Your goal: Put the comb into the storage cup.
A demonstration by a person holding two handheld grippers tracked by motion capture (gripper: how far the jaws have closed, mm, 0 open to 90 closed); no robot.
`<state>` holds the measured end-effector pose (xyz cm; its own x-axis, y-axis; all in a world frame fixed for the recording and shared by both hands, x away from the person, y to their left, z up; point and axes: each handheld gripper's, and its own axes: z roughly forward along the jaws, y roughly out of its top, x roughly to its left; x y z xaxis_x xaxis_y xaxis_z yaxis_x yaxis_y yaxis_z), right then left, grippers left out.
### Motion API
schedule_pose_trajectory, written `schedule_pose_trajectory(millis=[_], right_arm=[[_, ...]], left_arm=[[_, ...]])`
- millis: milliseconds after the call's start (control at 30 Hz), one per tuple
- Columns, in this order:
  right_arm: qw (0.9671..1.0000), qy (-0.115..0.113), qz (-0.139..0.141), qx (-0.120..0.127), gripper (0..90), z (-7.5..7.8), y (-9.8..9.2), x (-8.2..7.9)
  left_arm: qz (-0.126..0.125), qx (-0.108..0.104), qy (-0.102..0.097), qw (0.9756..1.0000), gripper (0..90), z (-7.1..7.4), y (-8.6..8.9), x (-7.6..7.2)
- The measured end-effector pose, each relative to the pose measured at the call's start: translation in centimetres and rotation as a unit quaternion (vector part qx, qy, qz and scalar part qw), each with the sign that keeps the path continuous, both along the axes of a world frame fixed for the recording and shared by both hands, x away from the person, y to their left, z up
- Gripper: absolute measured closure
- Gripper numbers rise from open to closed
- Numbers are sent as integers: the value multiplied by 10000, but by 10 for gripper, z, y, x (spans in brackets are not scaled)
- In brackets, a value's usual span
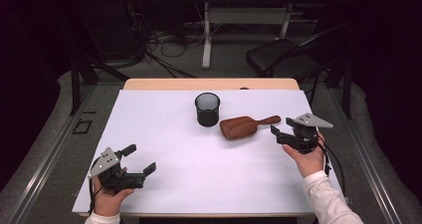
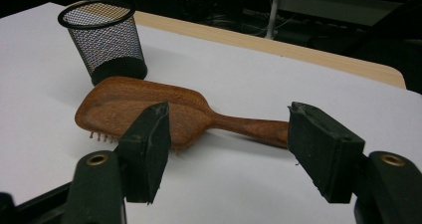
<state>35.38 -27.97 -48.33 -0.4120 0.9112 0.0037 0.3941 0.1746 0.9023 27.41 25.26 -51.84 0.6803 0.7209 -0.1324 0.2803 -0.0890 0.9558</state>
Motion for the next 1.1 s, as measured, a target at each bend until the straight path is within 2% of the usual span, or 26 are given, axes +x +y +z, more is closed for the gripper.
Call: schedule_pose_trajectory(millis=[133, 167, 300, 433, 533, 600, 633, 900, 1100], right_arm=[[10000, 73, -14, 18, 334, 1, 2, 7], [10000, 60, -29, 33, 365, 1, 3, 12], [9999, -1, -79, 85, 396, 1, 3, 18], [9999, 34, -148, 36, 423, 2, 4, 25], [9997, -27, -225, 5, 450, 3, 5, 30], [9995, 85, -287, 43, 462, 3, 6, 33], [9993, 137, -349, -14, 479, 3, 7, 38], [9987, 224, -437, -121, 492, 2, 9, 50], [9972, 348, -591, -288, 492, 0, 8, 62]], left_arm=[[10, 11, -4, 10000, 2, 0, 0, 0], [10, 9, -2, 10000, 2, 0, 0, 0], [12, -6, 1, 10000, 2, 0, 0, 0], [2, -1, 0, 10000, 3, 0, 1, 0], [7, -27, -13, 10000, 2, 0, 1, 0], [6, -30, -12, 10000, 2, 0, 1, 0], [2, -27, -10, 10000, 3, 0, 1, 1], [-12, -35, 11, 10000, 3, 0, 1, 1], [-19, -27, 9, 10000, 2, 0, 2, 1]])
